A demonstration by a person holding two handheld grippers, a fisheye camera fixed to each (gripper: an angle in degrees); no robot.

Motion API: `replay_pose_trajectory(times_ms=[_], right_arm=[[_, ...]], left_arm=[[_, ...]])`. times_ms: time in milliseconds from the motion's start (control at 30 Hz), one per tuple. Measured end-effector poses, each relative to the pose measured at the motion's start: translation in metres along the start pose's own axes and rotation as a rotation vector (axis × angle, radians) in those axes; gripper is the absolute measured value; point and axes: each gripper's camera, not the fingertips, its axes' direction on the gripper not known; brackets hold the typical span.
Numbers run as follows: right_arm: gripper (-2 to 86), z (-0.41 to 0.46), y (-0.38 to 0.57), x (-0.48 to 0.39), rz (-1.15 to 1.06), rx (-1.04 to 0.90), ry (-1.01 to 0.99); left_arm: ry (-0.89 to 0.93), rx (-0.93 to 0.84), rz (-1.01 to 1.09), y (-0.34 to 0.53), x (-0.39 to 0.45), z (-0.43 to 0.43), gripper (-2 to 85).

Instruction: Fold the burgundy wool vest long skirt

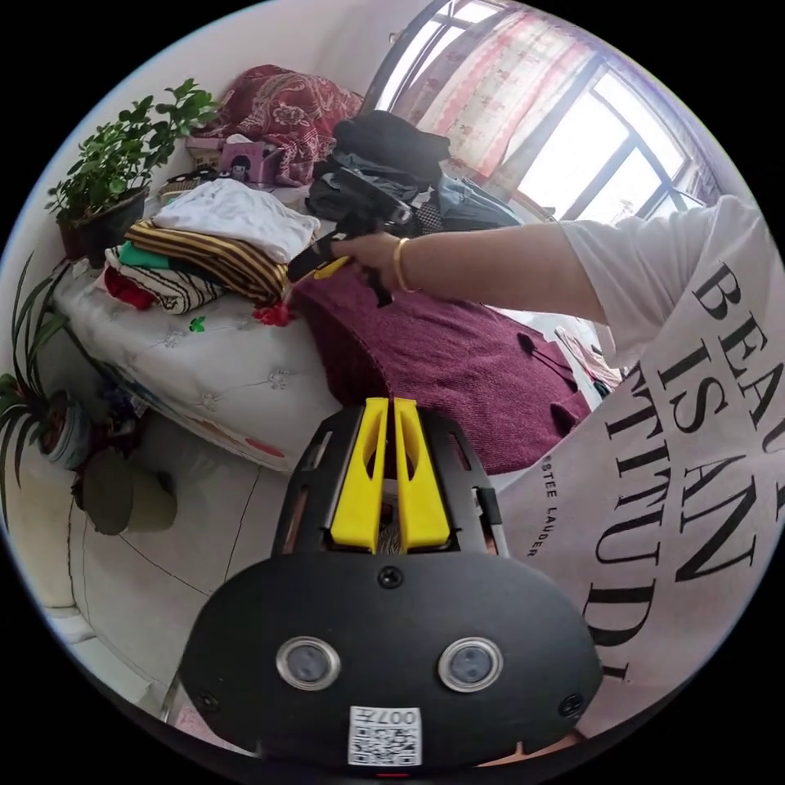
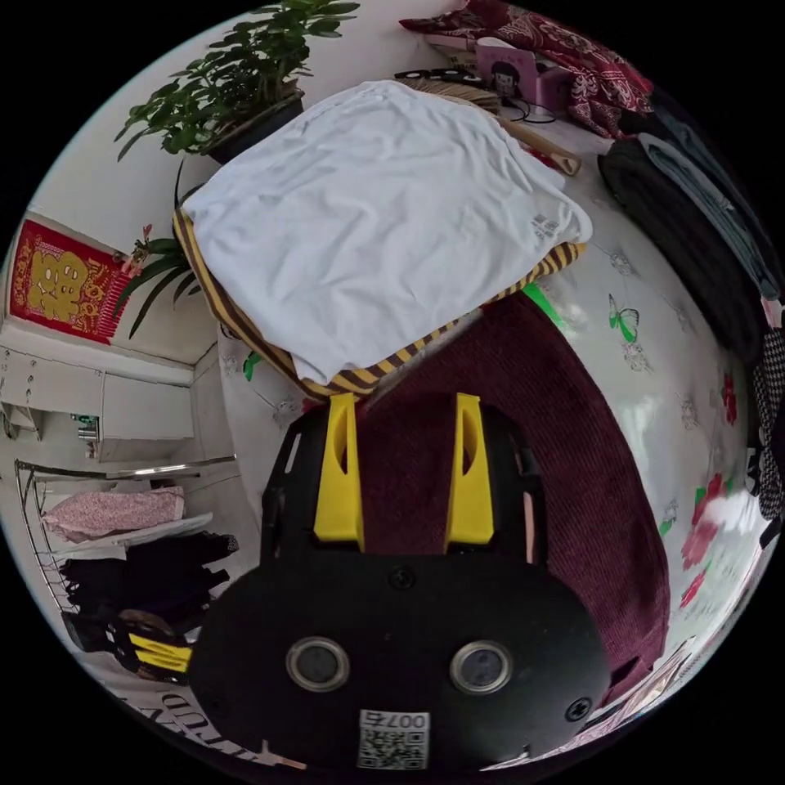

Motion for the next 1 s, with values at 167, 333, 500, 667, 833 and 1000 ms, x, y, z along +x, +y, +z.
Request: replay_pose_trajectory(times_ms=[167,333,500,667,833,1000], right_arm=[[6.9,0.006,0.004,0.023,0.04,-0.049,0.02],[1.9,-0.035,0.031,0.069,0.016,0.048,-0.091],[0.6,-0.133,0.112,0.137,0.112,0.318,-0.237],[0.4,-0.18,0.218,0.203,0.261,0.449,-0.204],[0.9,-0.139,0.299,0.277,0.641,0.376,-0.157],[4.4,-0.128,0.346,0.288,0.742,0.389,-0.119]], left_arm=[[0.057,-0.004,0.066,0.002,0.005,0.003,-0.9],[0.121,-0.01,0.132,-0.002,0.016,0.006,-0.9],[0.216,-0.052,0.297,-0.013,0.06,0.015,-0.9],[0.365,-0.161,0.466,-0.021,0.12,0.058,-0.9],[0.393,-0.289,0.528,-0.012,0.172,0.151,-0.8],[0.323,-0.389,0.58,0.012,0.208,0.215,-0.4]])
